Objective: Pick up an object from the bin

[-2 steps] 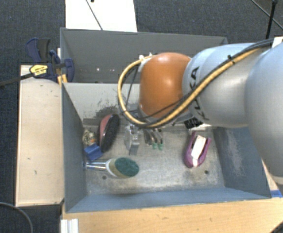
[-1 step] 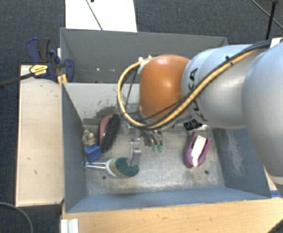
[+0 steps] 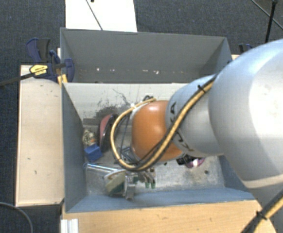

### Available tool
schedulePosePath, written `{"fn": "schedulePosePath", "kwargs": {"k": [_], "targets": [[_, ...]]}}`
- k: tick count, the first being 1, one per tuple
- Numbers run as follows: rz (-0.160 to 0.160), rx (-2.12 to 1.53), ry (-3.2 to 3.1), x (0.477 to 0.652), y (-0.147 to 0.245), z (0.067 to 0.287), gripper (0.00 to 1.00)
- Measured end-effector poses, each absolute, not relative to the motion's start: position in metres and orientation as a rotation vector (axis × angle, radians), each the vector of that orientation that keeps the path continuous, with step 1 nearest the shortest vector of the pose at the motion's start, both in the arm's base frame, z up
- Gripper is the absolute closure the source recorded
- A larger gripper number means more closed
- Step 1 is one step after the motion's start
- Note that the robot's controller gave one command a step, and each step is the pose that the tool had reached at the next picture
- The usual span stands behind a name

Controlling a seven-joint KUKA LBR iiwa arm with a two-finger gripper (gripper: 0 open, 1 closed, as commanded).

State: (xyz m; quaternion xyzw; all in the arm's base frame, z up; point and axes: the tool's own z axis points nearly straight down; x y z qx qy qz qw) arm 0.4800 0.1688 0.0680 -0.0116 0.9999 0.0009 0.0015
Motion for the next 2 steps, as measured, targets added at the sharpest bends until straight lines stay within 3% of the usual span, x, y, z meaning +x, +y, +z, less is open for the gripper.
{"fn": "schedulePosePath", "kwargs": {"k": [1, 2], "targets": [[0.002, -0.029, 3.139, 0.481, 0.168, 0.07, 1.0], [0.006, 0.004, 3.131, 0.508, 0.165, 0.254, 1.0]]}}
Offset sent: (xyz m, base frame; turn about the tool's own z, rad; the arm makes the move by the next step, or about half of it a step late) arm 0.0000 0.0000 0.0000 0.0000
